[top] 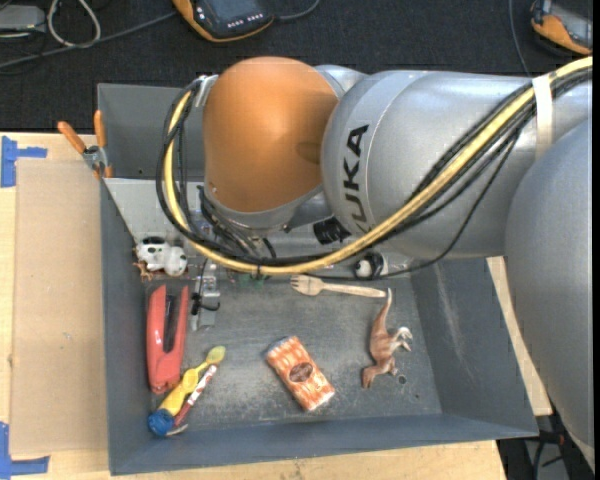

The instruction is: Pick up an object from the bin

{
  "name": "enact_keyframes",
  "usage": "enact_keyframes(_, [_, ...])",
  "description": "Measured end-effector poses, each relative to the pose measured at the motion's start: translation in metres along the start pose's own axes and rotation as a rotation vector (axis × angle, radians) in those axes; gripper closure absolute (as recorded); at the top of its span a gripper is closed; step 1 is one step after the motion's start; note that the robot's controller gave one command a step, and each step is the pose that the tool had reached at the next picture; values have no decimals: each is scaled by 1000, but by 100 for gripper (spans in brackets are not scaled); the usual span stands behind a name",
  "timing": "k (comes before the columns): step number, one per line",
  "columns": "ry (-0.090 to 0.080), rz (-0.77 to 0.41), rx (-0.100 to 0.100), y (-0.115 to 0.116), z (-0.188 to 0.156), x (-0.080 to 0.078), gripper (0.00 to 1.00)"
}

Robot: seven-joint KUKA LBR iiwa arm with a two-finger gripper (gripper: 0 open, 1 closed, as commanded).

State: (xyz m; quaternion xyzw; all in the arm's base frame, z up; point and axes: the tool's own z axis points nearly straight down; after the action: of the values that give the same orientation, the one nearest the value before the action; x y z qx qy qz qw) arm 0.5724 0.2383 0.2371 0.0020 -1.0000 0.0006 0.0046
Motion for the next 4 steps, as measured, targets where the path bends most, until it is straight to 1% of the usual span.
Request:
enact_keyframes(1, [-8, 5, -2, -2, -5, -2, 0])
enact_keyframes(2, [-9, -64, -2, -8, 66, 28, 0])
enact_keyframes(3, [-14, -286, -1, -6, 85, 50, 0])
enact_keyframes(4, [2, -247, 2, 7, 140, 71, 0])
